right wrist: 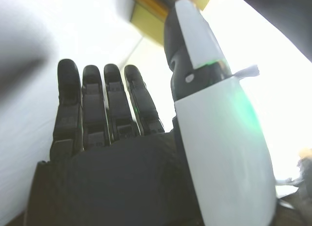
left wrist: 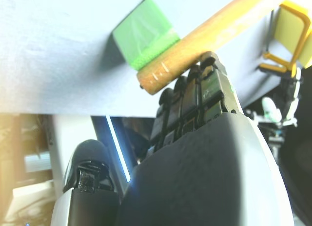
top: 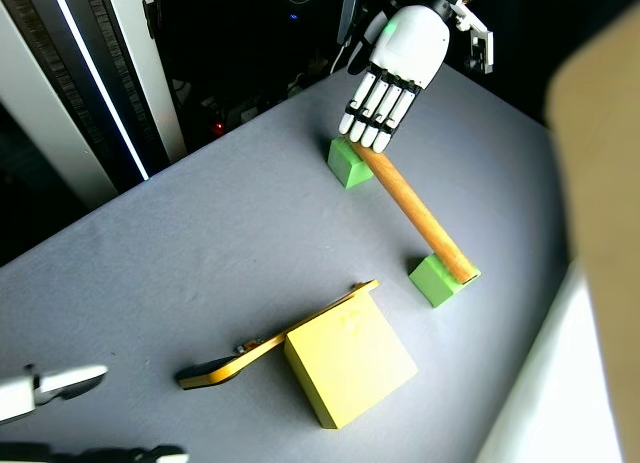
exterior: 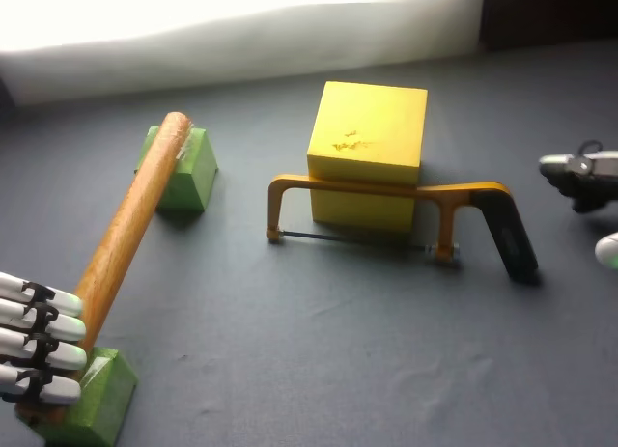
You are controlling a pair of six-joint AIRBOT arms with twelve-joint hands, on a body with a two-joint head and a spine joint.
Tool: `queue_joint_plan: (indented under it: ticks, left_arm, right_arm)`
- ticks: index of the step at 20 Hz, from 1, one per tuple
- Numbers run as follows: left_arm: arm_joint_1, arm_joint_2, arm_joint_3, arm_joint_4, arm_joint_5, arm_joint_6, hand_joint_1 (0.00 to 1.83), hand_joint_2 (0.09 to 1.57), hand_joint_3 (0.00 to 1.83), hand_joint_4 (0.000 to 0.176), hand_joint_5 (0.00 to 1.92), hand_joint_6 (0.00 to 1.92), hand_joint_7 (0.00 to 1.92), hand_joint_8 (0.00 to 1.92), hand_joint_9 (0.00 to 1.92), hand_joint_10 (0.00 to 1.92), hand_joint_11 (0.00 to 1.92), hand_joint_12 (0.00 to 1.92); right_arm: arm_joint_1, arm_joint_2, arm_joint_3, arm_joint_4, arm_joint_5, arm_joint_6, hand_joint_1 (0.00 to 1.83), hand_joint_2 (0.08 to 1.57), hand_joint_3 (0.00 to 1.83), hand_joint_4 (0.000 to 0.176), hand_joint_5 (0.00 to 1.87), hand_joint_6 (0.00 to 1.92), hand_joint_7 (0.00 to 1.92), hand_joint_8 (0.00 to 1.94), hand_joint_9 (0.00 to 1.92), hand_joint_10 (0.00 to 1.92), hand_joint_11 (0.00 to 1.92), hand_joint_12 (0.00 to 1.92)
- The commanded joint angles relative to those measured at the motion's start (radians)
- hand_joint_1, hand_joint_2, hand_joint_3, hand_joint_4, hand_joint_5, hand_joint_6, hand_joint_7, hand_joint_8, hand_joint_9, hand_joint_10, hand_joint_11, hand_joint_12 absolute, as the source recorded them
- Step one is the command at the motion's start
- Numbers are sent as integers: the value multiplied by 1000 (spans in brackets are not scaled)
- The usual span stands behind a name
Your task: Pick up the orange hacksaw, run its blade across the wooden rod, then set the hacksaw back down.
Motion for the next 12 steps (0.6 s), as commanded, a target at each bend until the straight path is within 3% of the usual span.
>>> queue_joint_plan:
  ticks: [1, 4, 12]
  left_arm:
    - [-1, 1, 2, -33, -47, 0, 84, 1267, 0, 0, 40, 11, 4, 1, 5, 2, 15, 9]
    - [2, 0, 2, -33, -47, 0, 73, 1275, 1, 0, 38, 8, 7, 3, 13, 5, 23, 16]
    - [2, 0, -18, -34, -46, 0, 30, 1281, 2, 0, 7, 0, 0, 0, 0, 0, 8, 14]
  right_arm:
    - [16, 8, 5, 61, 127, -19, 868, 1119, 0, 0, 72, 1, 88, 1, 123, 2, 0, 666]
    - [37, 8, 7, 61, 173, -87, 885, 1103, 0, 0, 70, 0, 83, 0, 106, 1, 0, 555]
    - [51, -34, 7, 62, 172, -176, 842, 1122, 6, 0, 73, 3, 89, 3, 109, 3, 0, 553]
